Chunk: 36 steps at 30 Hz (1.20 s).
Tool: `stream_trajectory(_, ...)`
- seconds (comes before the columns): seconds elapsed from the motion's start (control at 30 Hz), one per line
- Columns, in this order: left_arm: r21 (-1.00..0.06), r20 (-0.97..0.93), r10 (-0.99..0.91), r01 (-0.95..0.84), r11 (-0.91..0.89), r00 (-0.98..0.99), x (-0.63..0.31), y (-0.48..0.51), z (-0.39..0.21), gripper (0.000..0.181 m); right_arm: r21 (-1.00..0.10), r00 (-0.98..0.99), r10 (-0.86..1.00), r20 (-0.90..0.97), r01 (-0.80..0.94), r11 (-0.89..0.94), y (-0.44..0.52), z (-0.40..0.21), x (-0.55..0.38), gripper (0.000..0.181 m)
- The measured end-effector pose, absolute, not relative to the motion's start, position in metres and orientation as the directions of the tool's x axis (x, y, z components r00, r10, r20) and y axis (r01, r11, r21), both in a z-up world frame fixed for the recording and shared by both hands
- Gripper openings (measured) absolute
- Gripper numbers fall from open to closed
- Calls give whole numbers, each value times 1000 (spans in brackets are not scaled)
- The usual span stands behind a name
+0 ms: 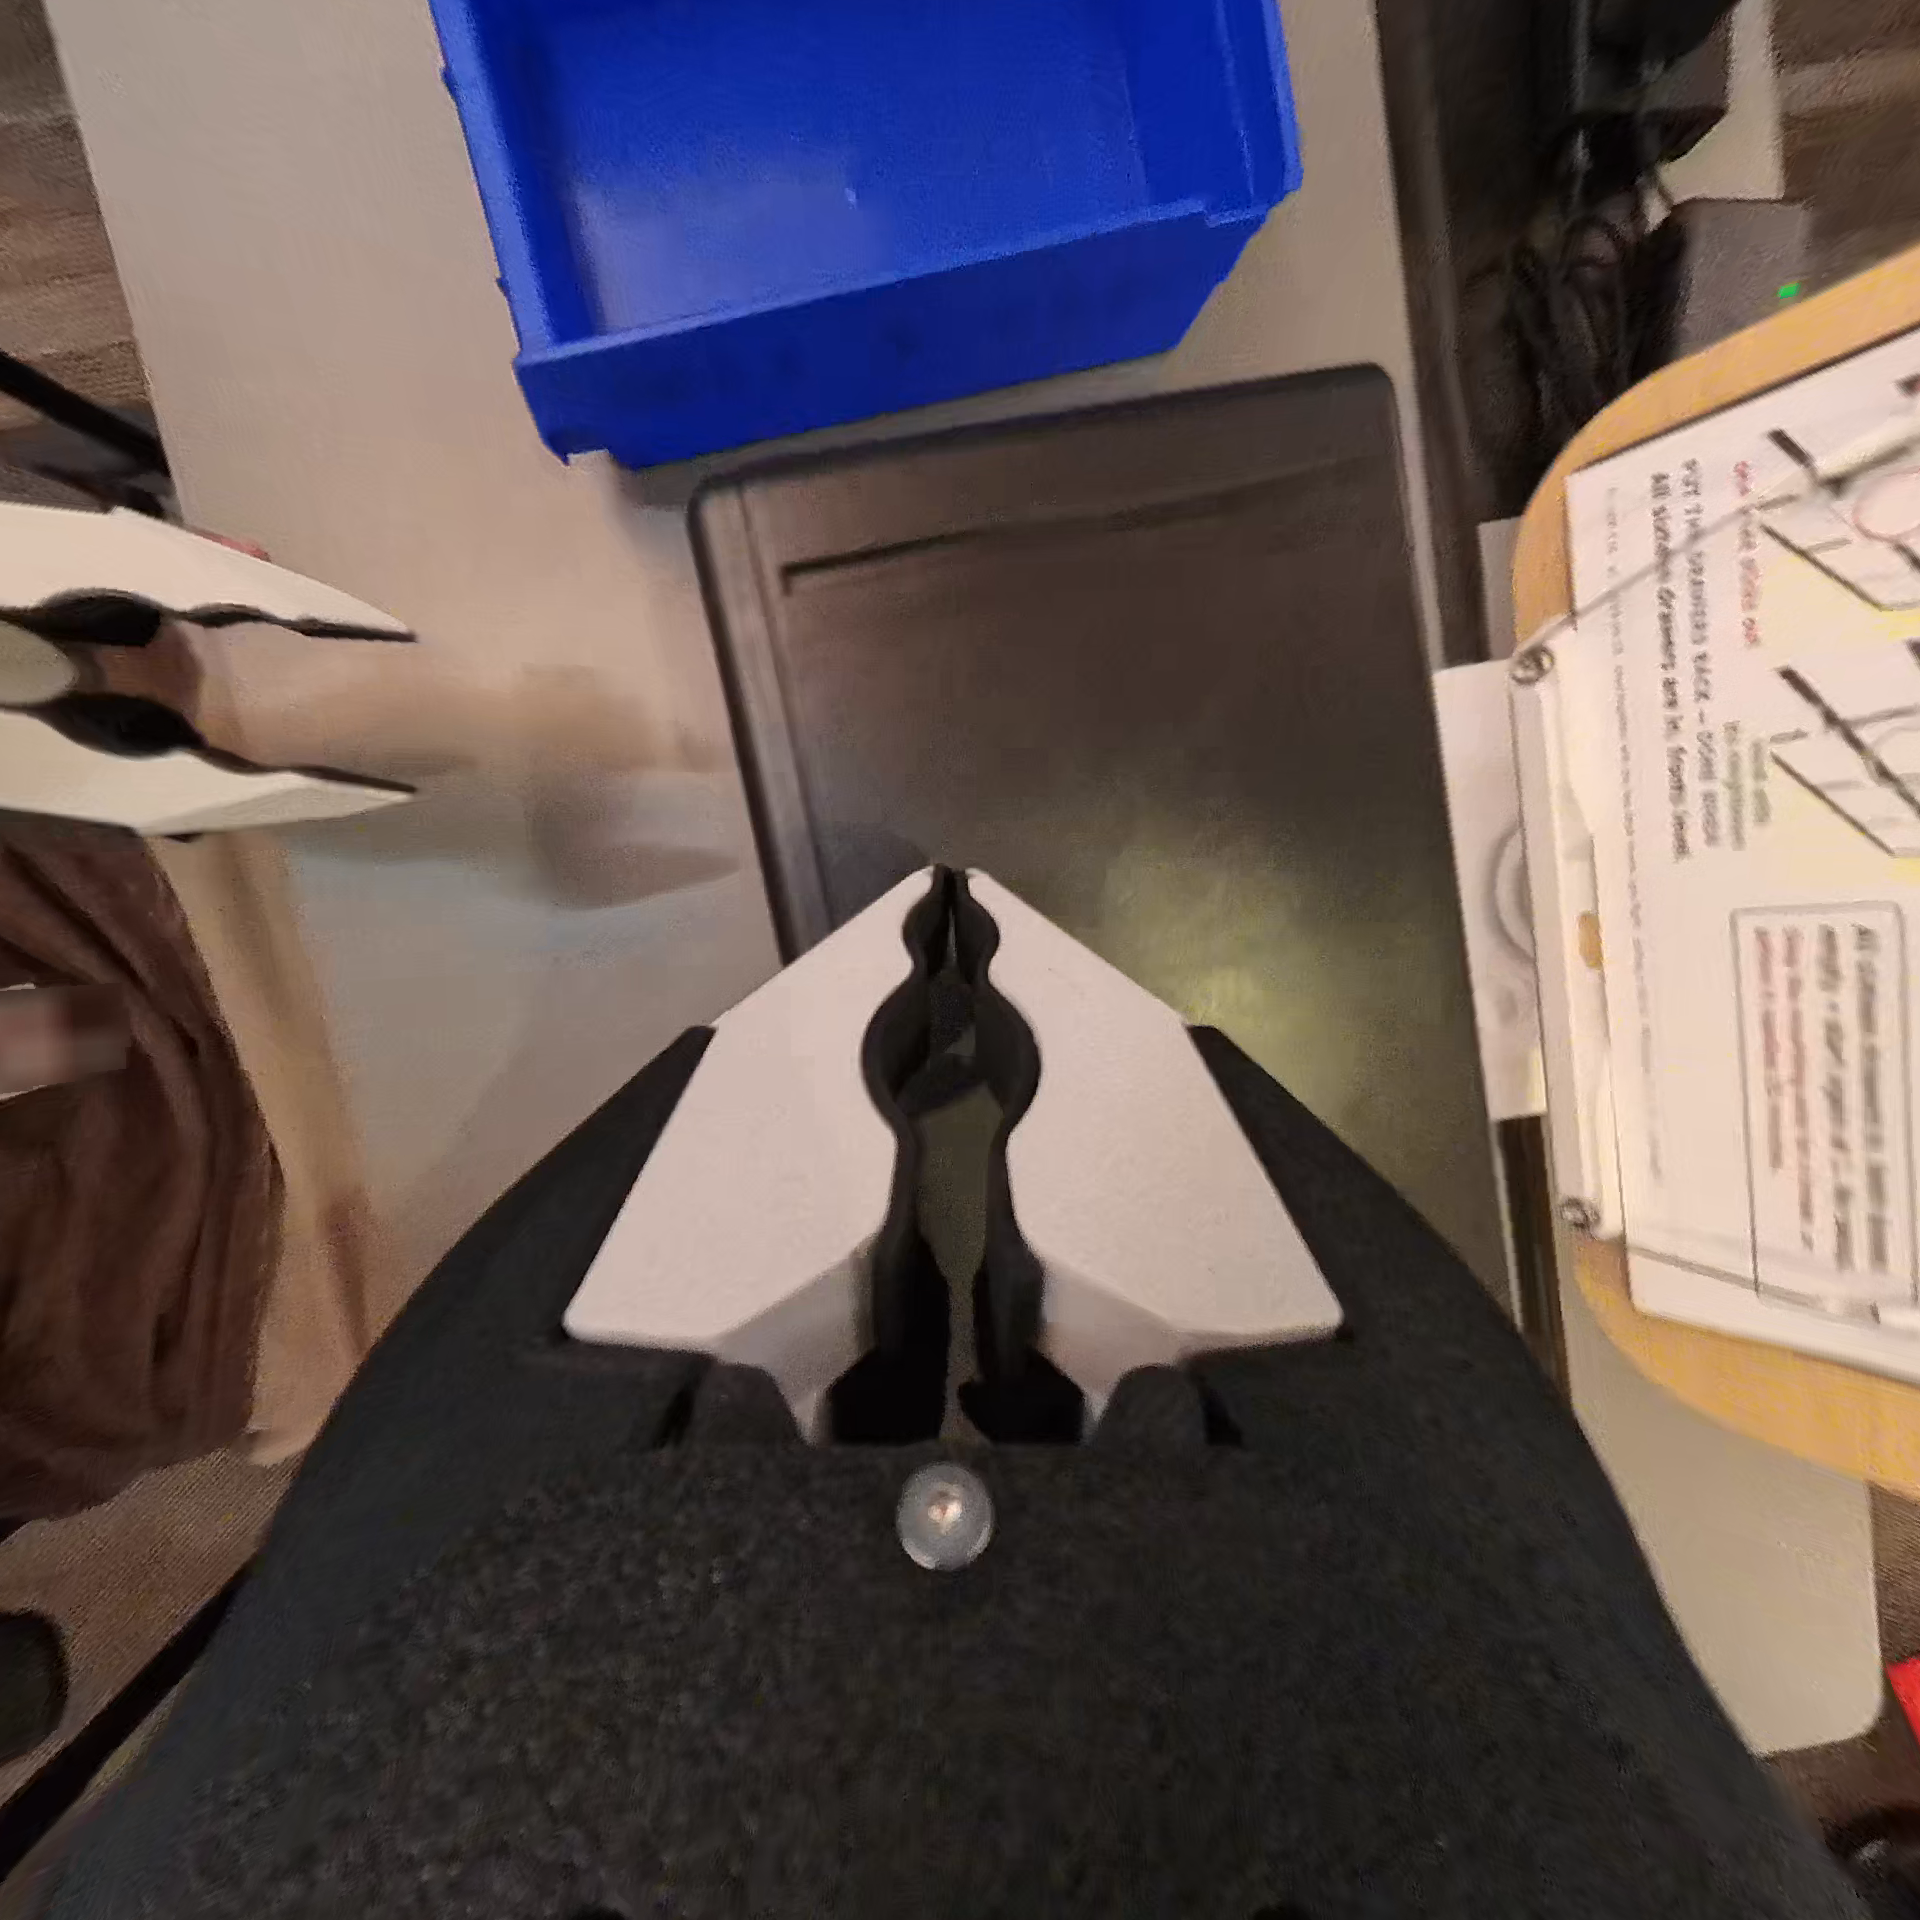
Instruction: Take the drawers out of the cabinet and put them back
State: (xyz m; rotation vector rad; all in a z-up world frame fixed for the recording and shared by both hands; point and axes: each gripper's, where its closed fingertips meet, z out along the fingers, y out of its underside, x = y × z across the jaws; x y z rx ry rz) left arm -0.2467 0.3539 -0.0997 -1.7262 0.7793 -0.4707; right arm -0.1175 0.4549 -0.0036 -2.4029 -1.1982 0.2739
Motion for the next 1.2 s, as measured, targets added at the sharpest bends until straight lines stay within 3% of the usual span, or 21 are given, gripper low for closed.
stream_trajectory(0.13, -961, -205, -623, -276, -18, 755, -223, 391, -76, 47, -438, 614, 785, -81, 686, -581, 483, -8, -128, 0)
stream_trajectory(0.23, -875, -475, -494, -452, 174, 728, -215, 413, -64, 49, -439, 615, 780, -115, 673, -595, 491, -8, -134, 0)
stream_trajectory(0.37, -524, -844, -184, -701, 484, 504, -203, 423, -42, 36, -395, 600, 795, -82, 713, -579, 492, -17, -136, 0)
stream_trajectory(0.43, -356, -923, -76, -758, 547, 378, -192, 426, -46, 32, -370, 601, 796, -80, 723, -583, 491, -23, -136, 0)
stream_trajectory(0.5, -261, -953, -25, -775, 576, 303, -184, 429, -55, 30, -315, 605, 794, -61, 743, -590, 490, -35, -129, 1)
stream_trajectory(0.63, -182, -971, 22, -791, 584, 240, -181, 438, -66, 30, -340, 612, 786, -85, 724, -600, 491, -35, -131, 0)
stream_trajectory(0.73, -183, -968, 39, -802, 569, 248, -183, 446, -62, 29, -331, 605, 792, -84, 733, -595, 491, -35, -131, 0)
stream_trajectory(0.9, -106, -967, 123, -796, 595, 221, -177, 446, -55, 12, -253, 584, 812, -16, 783, -568, 491, -35, -131, 0)
stream_trajectory(1.2, -88, -959, 167, -801, 592, 229, -178, 444, -53, 4, -246, 598, 800, -51, 769, -591, 491, -35, -131, 0)
